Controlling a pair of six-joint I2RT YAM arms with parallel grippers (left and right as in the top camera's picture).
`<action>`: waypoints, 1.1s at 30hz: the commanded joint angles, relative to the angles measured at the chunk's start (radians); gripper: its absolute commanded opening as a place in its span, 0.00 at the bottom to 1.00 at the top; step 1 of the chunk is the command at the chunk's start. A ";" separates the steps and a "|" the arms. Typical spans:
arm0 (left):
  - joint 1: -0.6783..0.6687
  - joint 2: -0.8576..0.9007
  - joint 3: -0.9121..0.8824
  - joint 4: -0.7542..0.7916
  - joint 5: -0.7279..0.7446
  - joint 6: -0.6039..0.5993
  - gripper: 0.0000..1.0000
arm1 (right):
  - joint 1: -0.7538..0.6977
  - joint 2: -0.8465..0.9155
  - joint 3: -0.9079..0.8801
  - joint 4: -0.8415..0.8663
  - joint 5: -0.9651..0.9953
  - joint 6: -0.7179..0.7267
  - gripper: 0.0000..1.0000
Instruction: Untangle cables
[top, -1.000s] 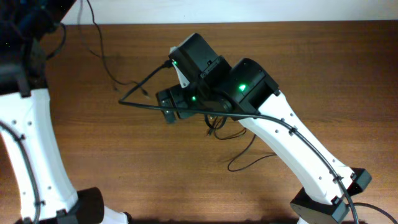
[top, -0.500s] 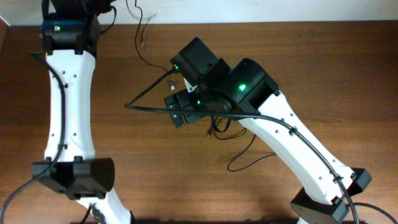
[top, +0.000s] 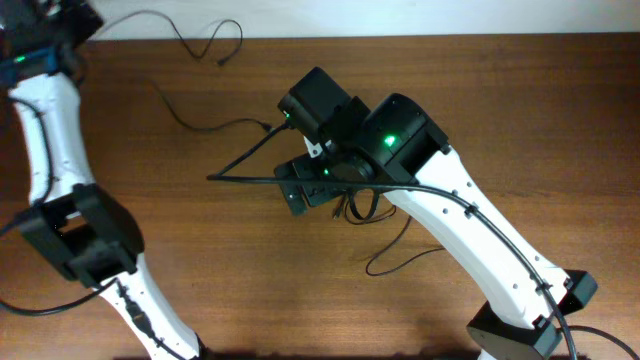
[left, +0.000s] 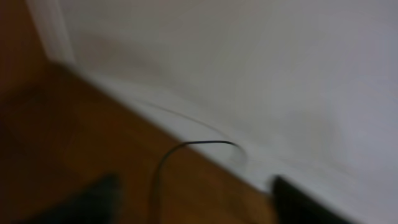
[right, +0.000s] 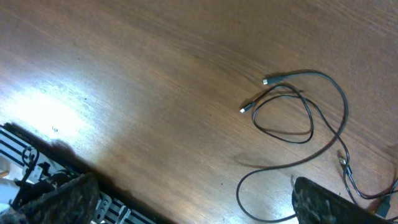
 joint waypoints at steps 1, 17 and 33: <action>0.100 -0.002 0.007 -0.010 -0.133 0.072 0.99 | 0.005 0.004 0.002 -0.003 0.016 -0.011 0.99; -0.086 0.021 0.000 -0.394 0.070 0.067 0.73 | 0.005 0.005 0.001 -0.005 0.012 -0.010 0.98; -0.293 0.264 0.000 -0.678 -0.267 -0.365 1.00 | 0.005 0.005 0.001 -0.016 0.005 -0.011 0.98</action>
